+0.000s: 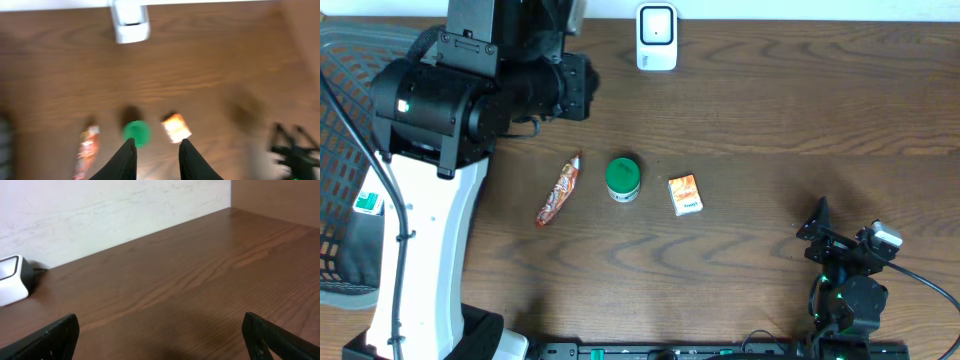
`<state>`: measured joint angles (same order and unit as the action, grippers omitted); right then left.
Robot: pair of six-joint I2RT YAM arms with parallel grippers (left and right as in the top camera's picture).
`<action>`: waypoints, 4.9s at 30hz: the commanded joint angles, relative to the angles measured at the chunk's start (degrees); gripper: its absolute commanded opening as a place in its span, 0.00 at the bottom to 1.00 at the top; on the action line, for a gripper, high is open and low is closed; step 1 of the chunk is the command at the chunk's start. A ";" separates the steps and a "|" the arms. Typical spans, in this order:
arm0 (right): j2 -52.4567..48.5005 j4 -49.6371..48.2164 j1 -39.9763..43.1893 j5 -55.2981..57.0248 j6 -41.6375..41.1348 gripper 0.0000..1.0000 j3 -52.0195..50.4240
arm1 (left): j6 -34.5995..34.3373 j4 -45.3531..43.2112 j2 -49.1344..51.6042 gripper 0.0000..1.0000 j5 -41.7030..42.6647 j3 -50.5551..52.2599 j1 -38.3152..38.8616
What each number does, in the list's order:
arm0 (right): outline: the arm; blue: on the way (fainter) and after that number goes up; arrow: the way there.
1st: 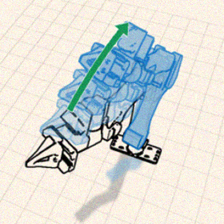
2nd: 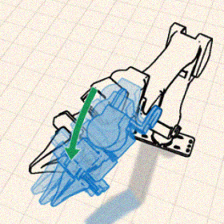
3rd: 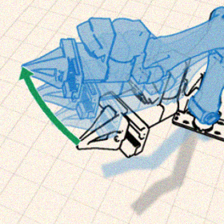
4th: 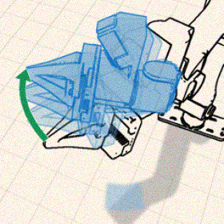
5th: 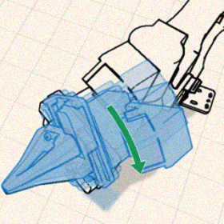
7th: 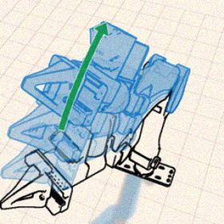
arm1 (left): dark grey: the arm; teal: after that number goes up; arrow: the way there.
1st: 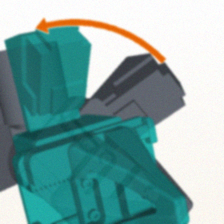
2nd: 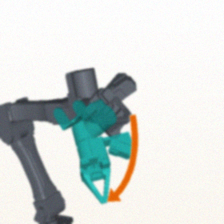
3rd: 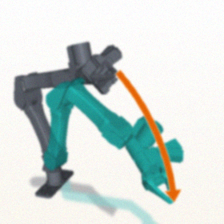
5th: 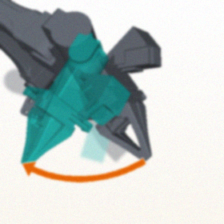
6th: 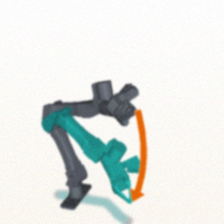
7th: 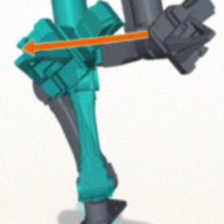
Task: Scan the item barcode
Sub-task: 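Lay the red snack bar on the table left of the jar, then regrasp the red snack bar and move it to the front right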
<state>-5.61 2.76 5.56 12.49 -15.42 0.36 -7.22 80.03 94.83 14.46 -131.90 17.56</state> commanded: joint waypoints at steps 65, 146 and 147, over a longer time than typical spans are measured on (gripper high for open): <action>0.07 0.26 0.35 0.52 0.70 0.99 -0.04 | 1.57 -47.87 4.55 0.89 -4.59 77.57 -8.22; 0.07 0.26 0.35 0.52 0.68 0.99 -0.04 | 2.14 -33.77 -35.23 0.92 -9.14 50.86 -9.31; 0.07 0.26 0.35 0.52 0.68 0.99 -0.04 | 2.14 -33.77 -35.32 0.92 -8.17 49.35 -12.04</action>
<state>-5.61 2.79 5.54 12.49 -15.42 0.36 -2.72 46.28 61.25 1.67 -76.69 14.22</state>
